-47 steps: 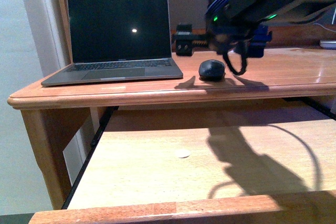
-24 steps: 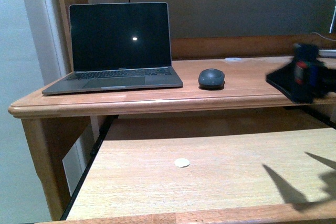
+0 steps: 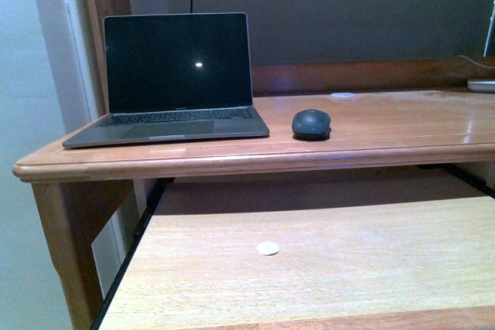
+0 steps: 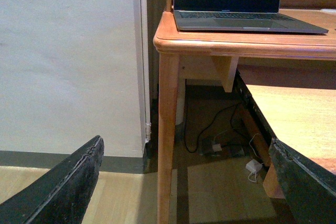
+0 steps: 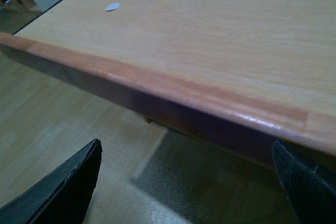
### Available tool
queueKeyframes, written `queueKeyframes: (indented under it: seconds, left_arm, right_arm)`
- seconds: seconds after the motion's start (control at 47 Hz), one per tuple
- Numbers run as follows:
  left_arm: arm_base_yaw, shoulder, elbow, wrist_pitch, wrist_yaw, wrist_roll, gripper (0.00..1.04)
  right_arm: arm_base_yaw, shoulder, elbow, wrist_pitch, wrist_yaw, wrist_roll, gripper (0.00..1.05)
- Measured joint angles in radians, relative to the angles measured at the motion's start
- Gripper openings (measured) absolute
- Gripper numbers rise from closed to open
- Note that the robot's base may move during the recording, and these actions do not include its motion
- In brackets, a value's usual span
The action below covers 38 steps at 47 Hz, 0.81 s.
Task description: Place mouse
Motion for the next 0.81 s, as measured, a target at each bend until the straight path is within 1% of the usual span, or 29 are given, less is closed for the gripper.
queueKeyframes:
  seconds: [0.064, 0.106, 0.191, 0.255, 0.34, 0.404, 0.447, 0.532, 0.553, 0.617, 0.638, 0.66, 0.681, 0.745, 0.809]
  left_arm:
    - [0.0, 0.0, 0.0, 0.0, 0.0, 0.0, 0.97]
    - [0.0, 0.0, 0.0, 0.0, 0.0, 0.0, 0.97]
    - [0.0, 0.0, 0.0, 0.0, 0.0, 0.0, 0.97]
    - [0.0, 0.0, 0.0, 0.0, 0.0, 0.0, 0.97]
    - [0.0, 0.0, 0.0, 0.0, 0.0, 0.0, 0.97]
    - [0.0, 0.0, 0.0, 0.0, 0.0, 0.0, 0.97]
    - [0.0, 0.0, 0.0, 0.0, 0.0, 0.0, 0.97]
    - [0.0, 0.0, 0.0, 0.0, 0.0, 0.0, 0.97]
    - [0.0, 0.0, 0.0, 0.0, 0.0, 0.0, 0.97]
    - [0.0, 0.0, 0.0, 0.0, 0.0, 0.0, 0.97]
    - [0.0, 0.0, 0.0, 0.0, 0.0, 0.0, 0.97]
    - [0.0, 0.0, 0.0, 0.0, 0.0, 0.0, 0.97]
    - [0.0, 0.0, 0.0, 0.0, 0.0, 0.0, 0.97]
    - [0.0, 0.0, 0.0, 0.0, 0.0, 0.0, 0.97]
    - [0.0, 0.0, 0.0, 0.0, 0.0, 0.0, 0.97]
  right_arm:
    - [-0.016, 0.025, 0.022, -0.144, -0.016, -0.132, 0.97]
    - [-0.018, 0.047, 0.026, -0.174, 0.0, -0.189, 0.97]
    - [0.002, 0.068, 0.006, -0.059, 0.04, -0.208, 0.97]
    - [0.051, 0.069, -0.021, 0.085, 0.068, -0.148, 0.97]
    - [0.137, 0.101, -0.057, 0.299, 0.159, -0.011, 0.97]
    - [0.218, 0.154, -0.054, 0.472, 0.272, 0.098, 0.97]
    - [0.272, 0.195, -0.038, 0.559, 0.351, 0.167, 0.97]
    - [0.359, 0.264, 0.006, 0.662, 0.502, 0.253, 0.97]
    - [0.371, 0.272, 0.014, 0.671, 0.523, 0.261, 0.97]
    - [0.455, 0.342, 0.083, 0.719, 0.683, 0.327, 0.97]
    - [0.474, 0.358, 0.103, 0.721, 0.724, 0.336, 0.97]
    - [0.502, 0.38, 0.135, 0.718, 0.785, 0.363, 0.97]
    - [0.511, 0.386, 0.146, 0.718, 0.806, 0.371, 0.97]
    - [0.568, 0.431, 0.214, 0.707, 0.933, 0.424, 0.97]
    - [0.596, 0.453, 0.254, 0.69, 1.002, 0.452, 0.97]
